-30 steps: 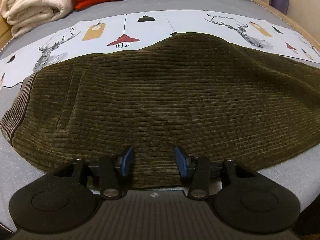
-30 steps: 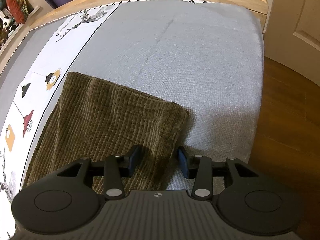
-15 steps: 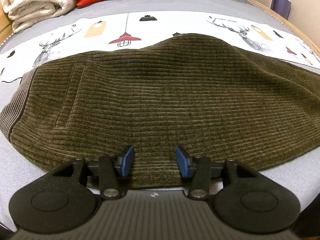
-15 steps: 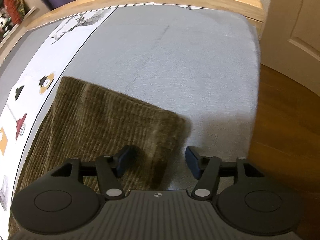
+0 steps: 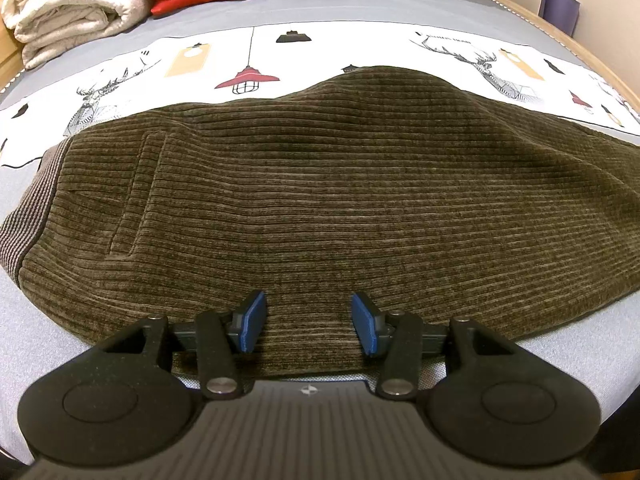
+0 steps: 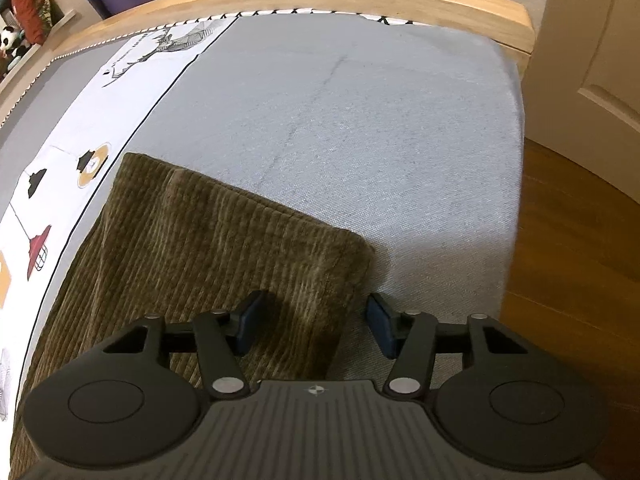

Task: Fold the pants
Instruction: 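Open the left gripper and withdraw both grippers from the folded pants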

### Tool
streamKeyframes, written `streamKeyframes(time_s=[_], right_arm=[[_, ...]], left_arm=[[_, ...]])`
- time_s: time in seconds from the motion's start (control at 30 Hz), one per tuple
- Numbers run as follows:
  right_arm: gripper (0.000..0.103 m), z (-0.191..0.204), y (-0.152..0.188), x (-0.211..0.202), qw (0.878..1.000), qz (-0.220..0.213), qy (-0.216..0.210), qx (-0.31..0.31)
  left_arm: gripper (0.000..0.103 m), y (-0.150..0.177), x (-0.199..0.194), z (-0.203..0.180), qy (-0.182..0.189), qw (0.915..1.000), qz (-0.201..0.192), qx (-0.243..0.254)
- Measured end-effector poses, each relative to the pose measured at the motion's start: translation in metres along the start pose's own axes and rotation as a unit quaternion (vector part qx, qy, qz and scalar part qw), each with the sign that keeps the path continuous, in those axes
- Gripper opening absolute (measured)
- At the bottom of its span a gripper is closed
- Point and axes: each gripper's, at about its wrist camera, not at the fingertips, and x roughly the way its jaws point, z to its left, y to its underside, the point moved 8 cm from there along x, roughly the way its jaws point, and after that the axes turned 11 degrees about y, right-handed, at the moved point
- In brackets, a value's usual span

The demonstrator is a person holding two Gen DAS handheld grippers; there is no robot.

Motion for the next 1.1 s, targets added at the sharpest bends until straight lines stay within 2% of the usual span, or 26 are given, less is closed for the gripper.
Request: streamKeyframes(time_s=[0.4,0.43,0.47,0.53,0.57,0.63,0.7,0.77,0.9,1.07,1.1], right_arm=[[0.058,0.001,-0.001,-0.002,1.0,-0.003,0.004,-0.006],[0.055,0.002,0.0,-0.002,1.0,-0.002,0.0,-0.005],[0.039,0.003,0.0,-0.003,1.0,-0.001,-0.011,-0.006],[0.021,0.003,-0.003,-0.009,0.999,-0.001,-0.048,0.005],[0.02,0.0,-0.009,-0.015,0.997,-0.009,-0.071,0.028],[0.02,-0.012,-0.018,-0.023,0.988,-0.009,-0.126,0.085],[0.02,-0.025,-0.022,-0.023,0.979,0.001,-0.153,0.132],[0.024,-0.039,-0.022,-0.019,0.974,0.009,-0.151,0.168],[0.028,-0.06,-0.024,-0.013,0.976,0.007,-0.109,0.187],[0.048,-0.06,-0.016,0.002,0.973,0.053,-0.114,0.196],[0.048,-0.058,-0.015,0.003,0.973,0.057,-0.116,0.193]], left_arm=[[0.053,0.0,0.0,0.0,0.0,1.0,0.0,0.0],[0.053,0.0,0.0,0.0,0.0,1.0,0.0,-0.001],[0.053,0.0,0.0,0.0,0.0,1.0,0.0,-0.001],[0.054,0.001,0.0,0.0,0.002,1.0,0.0,-0.002],[0.054,0.0,0.0,0.0,0.004,1.0,0.0,-0.002],[0.054,0.0,0.0,0.001,0.007,1.0,0.001,-0.004],[0.055,0.0,0.001,0.002,0.011,0.9999,0.001,-0.008],[0.058,-0.001,0.001,0.001,0.012,0.9999,0.002,-0.008],[0.06,-0.001,0.003,-0.001,0.012,0.9999,0.004,-0.007],[0.061,-0.001,0.004,-0.001,0.013,0.9999,0.004,-0.006],[0.061,-0.001,0.004,-0.001,0.013,0.9999,0.003,-0.006]])
